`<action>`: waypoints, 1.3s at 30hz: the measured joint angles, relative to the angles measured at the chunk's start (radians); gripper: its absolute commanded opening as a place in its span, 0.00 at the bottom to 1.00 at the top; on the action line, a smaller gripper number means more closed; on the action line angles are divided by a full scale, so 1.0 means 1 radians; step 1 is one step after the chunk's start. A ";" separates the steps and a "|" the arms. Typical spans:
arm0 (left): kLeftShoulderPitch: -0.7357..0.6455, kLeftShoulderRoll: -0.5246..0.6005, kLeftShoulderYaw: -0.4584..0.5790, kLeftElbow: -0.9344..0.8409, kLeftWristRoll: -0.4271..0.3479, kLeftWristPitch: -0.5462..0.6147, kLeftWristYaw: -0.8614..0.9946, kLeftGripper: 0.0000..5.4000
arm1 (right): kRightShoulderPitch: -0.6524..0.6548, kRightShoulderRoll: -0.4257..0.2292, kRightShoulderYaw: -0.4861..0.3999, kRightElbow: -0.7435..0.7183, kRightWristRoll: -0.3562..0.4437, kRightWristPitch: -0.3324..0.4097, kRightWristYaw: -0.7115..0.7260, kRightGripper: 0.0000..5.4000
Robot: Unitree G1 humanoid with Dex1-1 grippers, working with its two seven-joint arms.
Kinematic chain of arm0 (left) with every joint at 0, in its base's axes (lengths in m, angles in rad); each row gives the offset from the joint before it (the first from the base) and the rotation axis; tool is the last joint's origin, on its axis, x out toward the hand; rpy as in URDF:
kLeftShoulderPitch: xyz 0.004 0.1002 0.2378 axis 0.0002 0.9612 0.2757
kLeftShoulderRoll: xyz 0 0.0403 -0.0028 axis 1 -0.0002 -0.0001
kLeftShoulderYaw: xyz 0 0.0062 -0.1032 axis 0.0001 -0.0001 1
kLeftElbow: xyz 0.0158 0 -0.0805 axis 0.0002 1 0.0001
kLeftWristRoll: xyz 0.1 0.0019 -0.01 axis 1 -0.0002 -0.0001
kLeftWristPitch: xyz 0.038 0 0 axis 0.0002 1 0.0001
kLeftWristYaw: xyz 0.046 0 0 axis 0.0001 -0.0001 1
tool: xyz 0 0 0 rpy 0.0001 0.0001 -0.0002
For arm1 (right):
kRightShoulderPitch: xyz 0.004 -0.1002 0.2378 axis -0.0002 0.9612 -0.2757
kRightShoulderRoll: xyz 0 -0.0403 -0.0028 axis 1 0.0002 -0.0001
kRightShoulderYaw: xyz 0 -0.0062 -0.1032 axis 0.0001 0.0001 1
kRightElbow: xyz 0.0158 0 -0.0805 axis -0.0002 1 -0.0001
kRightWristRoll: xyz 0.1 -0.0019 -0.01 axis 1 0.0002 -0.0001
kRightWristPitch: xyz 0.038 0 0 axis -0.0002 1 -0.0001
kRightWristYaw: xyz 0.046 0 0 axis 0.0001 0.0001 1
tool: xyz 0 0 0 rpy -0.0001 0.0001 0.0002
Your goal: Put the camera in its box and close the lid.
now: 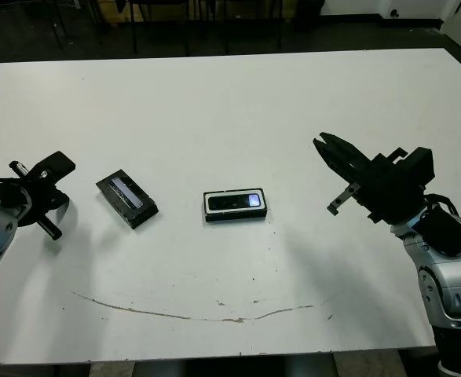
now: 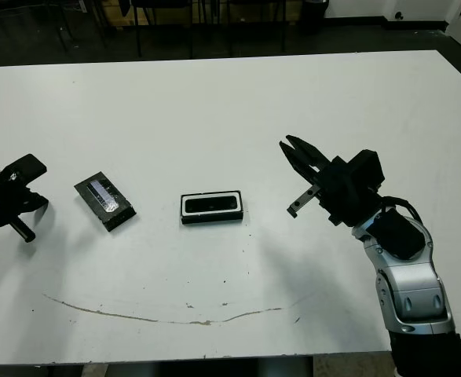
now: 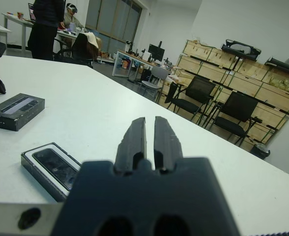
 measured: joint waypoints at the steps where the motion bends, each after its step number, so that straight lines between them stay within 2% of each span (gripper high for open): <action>1: -0.004 -0.006 0.000 0.002 0.002 0.000 0.000 0.00 | 0.000 -0.001 0.000 0.002 0.002 0.000 0.000 0.00; 19: -0.057 -0.097 0.027 0.050 -0.003 -0.011 -0.024 0.00 | 0.000 -0.015 -0.003 0.008 0.008 0.001 0.001 0.00; 39: -0.274 -0.276 0.035 0.380 -0.012 -0.099 0.001 0.00 | 0.001 -0.018 -0.003 0.007 0.005 0.010 0.000 0.00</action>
